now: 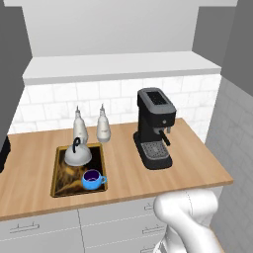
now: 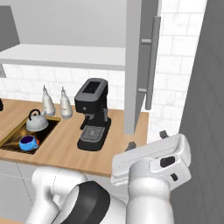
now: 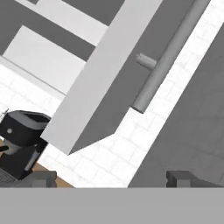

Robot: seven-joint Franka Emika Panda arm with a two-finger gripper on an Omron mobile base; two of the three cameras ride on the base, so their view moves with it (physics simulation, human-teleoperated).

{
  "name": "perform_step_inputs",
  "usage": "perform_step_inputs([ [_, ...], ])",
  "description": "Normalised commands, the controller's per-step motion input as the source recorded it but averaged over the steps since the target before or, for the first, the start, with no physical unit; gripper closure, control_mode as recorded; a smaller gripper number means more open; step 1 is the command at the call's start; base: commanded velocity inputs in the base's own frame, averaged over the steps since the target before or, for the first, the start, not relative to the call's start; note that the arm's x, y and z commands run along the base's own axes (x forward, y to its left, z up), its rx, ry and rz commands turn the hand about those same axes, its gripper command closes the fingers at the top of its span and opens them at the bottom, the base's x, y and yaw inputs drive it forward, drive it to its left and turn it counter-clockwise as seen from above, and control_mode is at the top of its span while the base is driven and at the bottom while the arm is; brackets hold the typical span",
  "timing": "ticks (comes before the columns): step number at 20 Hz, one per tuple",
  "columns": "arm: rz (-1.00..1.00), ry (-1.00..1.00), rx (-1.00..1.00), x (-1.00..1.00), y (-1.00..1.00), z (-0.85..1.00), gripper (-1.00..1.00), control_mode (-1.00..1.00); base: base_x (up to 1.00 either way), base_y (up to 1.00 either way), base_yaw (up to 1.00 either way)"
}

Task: Pick the kettle from the counter and place it on the tray. Then pick the mug from the cabinet and place it on the tray. Then close the cabinet doors.

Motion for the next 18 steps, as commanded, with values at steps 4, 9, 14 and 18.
perform_step_inputs([
  [4, 0.28, 0.00, -0.02, 0.44, -0.25, -0.32, -1.00, -1.00, 0.00, 0.00, 0.00],
  [9, 0.22, 0.00, -0.02, 0.56, -0.16, -0.17, -1.00, -1.00, 0.00, 0.00, 0.00],
  [14, 0.20, -0.01, 0.00, 0.65, -0.05, -0.03, -1.00, -1.00, 0.00, 0.00, 0.00],
  [18, 0.19, -0.02, 0.00, 0.41, 0.05, 0.04, -1.00, -1.00, 0.00, 0.00, 0.00],
])
